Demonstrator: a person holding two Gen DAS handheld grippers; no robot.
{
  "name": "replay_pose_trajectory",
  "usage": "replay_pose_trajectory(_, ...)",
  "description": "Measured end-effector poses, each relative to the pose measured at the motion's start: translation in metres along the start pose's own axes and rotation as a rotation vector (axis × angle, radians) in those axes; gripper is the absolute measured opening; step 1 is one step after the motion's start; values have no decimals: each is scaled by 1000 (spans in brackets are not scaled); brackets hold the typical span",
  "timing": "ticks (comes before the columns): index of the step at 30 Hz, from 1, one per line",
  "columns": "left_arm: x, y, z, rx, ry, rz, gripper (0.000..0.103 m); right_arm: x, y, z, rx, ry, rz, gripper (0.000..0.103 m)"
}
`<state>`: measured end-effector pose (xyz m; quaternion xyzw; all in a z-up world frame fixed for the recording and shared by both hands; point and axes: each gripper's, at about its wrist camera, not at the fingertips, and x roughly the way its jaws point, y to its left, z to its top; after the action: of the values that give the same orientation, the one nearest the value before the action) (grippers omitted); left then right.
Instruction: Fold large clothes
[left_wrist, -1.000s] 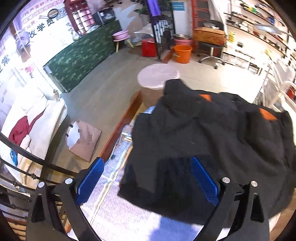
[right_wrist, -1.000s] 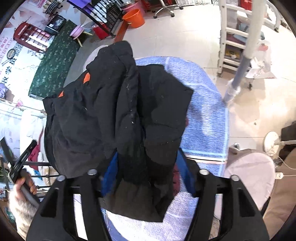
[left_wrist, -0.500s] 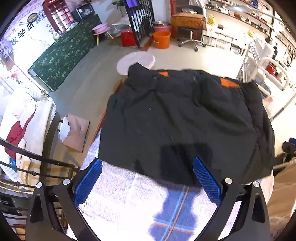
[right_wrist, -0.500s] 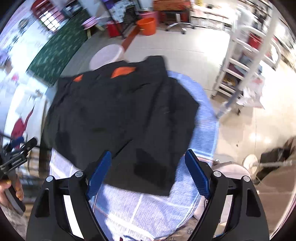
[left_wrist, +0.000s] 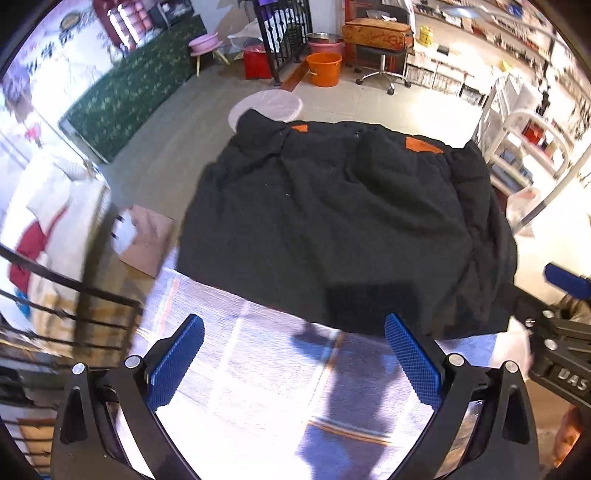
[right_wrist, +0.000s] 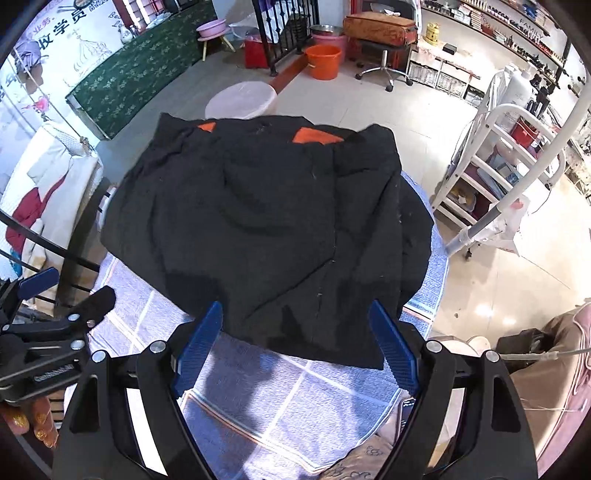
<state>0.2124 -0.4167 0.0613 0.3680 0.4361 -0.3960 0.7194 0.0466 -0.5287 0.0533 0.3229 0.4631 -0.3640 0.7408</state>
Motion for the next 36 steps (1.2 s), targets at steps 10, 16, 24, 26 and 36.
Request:
replay_pose_trajectory(10, 7, 16, 9, -51, 55, -33, 97, -10, -1, 3, 25, 9, -50, 81)
replay_pose_trajectory(16, 15, 11, 6, -20, 73, 1, 97, -6, 2, 2, 15, 20, -27, 81)
replay_pose_trajectory(24, 16, 8, 5, 19, 70, 52, 97, -1, 4, -1, 16, 41, 0, 81)
replay_pose_trajectory(26, 17, 5, 5, 39, 73, 80, 97, 0, 4, -1, 18, 48, 5, 81)
replay_pose_trajectory(36, 21, 3, 4, 62, 84, 88, 97, 3, 1, -1, 30, 47, -29, 81)
